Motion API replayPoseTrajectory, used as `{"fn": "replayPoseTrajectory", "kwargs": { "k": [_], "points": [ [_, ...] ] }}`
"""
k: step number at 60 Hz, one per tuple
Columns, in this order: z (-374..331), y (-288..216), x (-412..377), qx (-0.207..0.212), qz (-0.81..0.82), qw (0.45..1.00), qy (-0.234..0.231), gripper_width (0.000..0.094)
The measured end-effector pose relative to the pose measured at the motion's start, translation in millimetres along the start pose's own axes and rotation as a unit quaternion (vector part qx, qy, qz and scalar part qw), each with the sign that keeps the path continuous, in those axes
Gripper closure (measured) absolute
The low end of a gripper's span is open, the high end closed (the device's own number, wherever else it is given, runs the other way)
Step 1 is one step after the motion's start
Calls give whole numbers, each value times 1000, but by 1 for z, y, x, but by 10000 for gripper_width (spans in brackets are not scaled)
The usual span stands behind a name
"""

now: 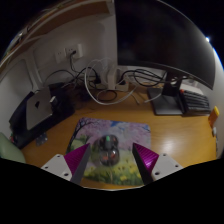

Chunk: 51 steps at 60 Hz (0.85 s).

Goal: Arrange mouse

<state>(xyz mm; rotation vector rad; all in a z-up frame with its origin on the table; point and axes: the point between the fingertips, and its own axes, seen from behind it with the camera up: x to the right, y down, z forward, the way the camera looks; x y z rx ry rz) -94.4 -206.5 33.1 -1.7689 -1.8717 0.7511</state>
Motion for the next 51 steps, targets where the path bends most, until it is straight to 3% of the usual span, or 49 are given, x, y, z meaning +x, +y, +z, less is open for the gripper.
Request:
{"fn": "replayPoseTrajectory", "kwargs": {
  "k": [13,23,51],
  "points": [
    [-136,47,32,-42,-4,999,-9,70],
    [-203,84,62,-63,-11,998,-2,67],
    [-239,88,74,-40,-6,999,-28,66]
  ]
}}
